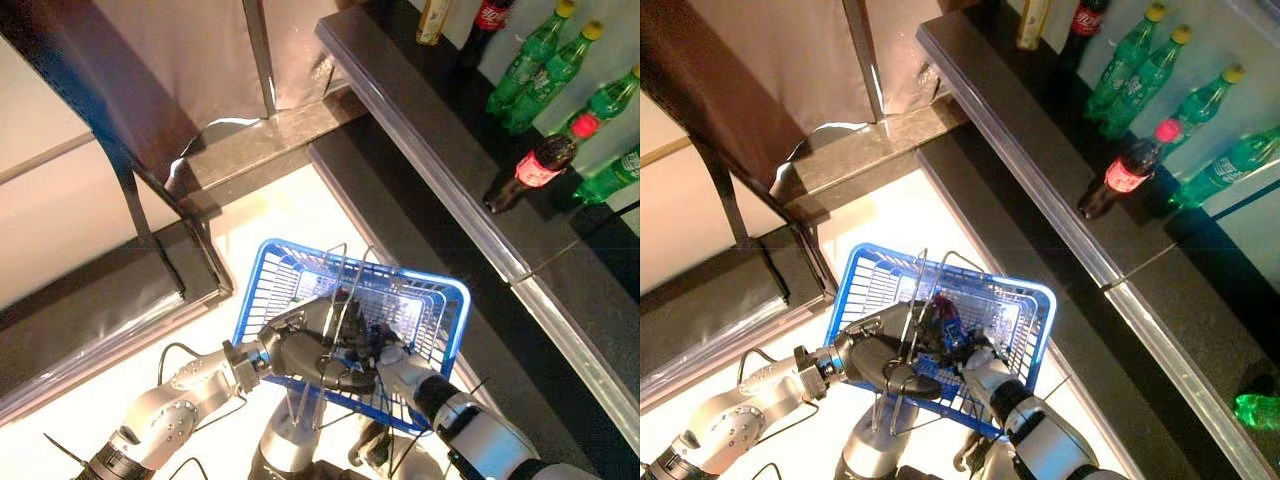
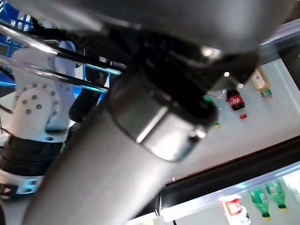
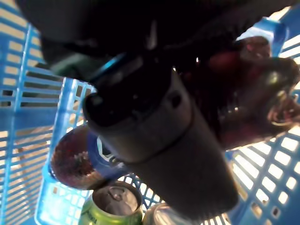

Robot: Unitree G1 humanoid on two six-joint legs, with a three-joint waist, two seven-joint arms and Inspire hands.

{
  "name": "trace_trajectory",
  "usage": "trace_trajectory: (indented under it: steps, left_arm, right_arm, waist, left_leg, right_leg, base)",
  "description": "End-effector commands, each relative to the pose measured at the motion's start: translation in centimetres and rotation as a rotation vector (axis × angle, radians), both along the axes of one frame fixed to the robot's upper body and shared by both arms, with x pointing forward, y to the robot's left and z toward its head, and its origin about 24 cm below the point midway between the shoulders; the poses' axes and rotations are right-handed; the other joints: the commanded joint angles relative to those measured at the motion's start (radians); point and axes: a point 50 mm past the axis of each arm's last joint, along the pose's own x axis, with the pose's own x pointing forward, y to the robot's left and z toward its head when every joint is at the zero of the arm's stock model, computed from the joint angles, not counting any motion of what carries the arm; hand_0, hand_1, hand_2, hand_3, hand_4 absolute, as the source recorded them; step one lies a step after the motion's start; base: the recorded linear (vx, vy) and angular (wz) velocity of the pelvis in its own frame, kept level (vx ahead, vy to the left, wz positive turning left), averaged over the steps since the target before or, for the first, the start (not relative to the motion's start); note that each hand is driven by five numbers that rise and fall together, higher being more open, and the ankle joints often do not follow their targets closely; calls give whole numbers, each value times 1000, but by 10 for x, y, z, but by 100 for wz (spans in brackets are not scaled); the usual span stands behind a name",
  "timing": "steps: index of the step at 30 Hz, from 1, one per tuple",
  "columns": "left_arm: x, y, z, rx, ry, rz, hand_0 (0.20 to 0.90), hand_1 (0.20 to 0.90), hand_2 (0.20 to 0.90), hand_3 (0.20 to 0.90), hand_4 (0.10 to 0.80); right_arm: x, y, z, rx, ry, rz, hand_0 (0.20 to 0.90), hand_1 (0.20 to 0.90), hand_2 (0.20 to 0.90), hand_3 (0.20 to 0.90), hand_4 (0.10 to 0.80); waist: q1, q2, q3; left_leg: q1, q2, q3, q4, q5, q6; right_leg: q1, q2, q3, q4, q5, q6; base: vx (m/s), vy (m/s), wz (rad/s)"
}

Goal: Pick up the drink and place into the basket.

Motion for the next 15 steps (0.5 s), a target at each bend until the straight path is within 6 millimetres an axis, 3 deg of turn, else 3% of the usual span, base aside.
trace_trajectory:
  steps: [1,4,6,15]
  left_arm:
    - [-31,-44,157,-687,-757,-253,300,300,300,200,100]
    - [-25,-66,166,-650,-759,-197,300,300,300,200,100]
    - [-16,-85,178,-622,-772,-114,300,300,300,200,100]
    - [-1,-101,201,-586,-833,95,300,300,300,200,100]
  right_arm:
    - [-10,-8,-9,-102,3,-53,900,900,900,900,800]
    - [-1,10,3,-90,-34,-27,900,900,900,900,800]
    - [2,17,12,-91,-63,2,900,900,900,900,800]
    - [-4,16,36,-49,-230,56,900,900,900,900,800]
  waist:
    - [-15,-19,-108]
    - [-41,-50,-115]
    - [-91,-75,-124]
    - [-225,-107,-135]
  left_leg:
    - [-27,-16,-51,95,-73,38]
    - [-21,-3,-38,102,-82,36]
    - [-11,13,-13,97,-86,34]
    - [-5,49,64,100,-92,39]
  right_leg:
    - [38,47,3,-101,168,-55]
    - [44,59,24,-103,171,-52]
    - [36,70,53,-101,176,-46]
    - [-15,83,126,-73,179,-38]
  base:
    - [112,-70,-5]
    - [85,-64,-10]
    - [62,-17,-16]
    - [-9,38,-28]
